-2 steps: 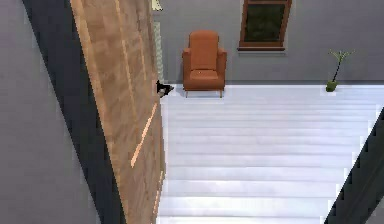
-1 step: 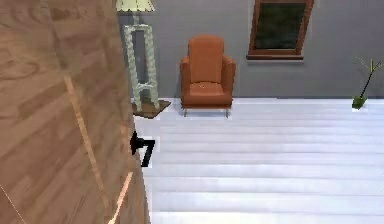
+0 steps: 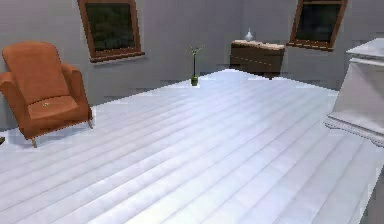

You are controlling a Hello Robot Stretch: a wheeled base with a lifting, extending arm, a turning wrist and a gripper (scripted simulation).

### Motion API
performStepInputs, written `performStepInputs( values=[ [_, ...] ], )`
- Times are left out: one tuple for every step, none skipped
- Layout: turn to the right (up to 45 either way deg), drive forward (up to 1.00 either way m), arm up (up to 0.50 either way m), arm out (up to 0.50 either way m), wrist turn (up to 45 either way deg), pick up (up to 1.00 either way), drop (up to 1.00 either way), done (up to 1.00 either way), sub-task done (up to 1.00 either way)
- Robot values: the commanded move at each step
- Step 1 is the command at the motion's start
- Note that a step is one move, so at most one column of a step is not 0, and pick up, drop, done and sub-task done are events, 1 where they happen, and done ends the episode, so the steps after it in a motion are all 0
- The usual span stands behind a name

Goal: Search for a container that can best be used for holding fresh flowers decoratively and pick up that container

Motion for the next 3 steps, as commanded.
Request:
performStepInputs(
  values=[
    [0.0, 0.45, 0.0, 0.0, 0.0, 0.0, 0.0, 0.0, 0.0],
    [15.0, 0.0, 0.0, 0.0, 0.0, 0.0, 0.0, 0.0, 0.0],
    [0.0, 1.0, 0.0, 0.0, 0.0, 0.0, 0.0, 0.0, 0.0]
  ],
)
